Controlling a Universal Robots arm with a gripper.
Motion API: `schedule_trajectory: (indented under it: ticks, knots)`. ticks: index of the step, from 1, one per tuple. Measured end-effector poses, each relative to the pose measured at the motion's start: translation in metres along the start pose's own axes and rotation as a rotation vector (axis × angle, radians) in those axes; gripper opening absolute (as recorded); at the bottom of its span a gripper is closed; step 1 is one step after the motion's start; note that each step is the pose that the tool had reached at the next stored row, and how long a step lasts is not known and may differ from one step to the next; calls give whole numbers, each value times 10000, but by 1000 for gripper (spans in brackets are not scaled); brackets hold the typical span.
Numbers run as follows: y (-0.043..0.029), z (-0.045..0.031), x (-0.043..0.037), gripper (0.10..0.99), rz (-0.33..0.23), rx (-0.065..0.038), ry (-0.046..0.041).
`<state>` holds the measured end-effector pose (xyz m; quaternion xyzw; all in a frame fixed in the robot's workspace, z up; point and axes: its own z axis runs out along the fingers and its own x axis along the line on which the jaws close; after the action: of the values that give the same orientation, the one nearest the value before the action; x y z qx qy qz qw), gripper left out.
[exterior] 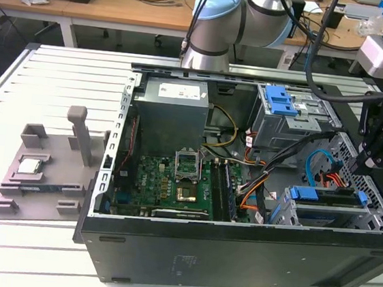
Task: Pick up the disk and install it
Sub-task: 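Insert the second disk wire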
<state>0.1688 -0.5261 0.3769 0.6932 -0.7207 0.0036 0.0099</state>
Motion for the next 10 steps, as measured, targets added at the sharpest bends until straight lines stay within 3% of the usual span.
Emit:
schedule_trajectory:
  ticks: [3,5,6,8,10]
  knots:
    - [0,-1,0,114,0,0,0]
    - [0,-1,0,231,0,0,0]
    - [0,-1,0,231,0,1,0]
    - [0,-2,0,361,0,0,1]
    - [15,1,-64,361,-3,0,2]
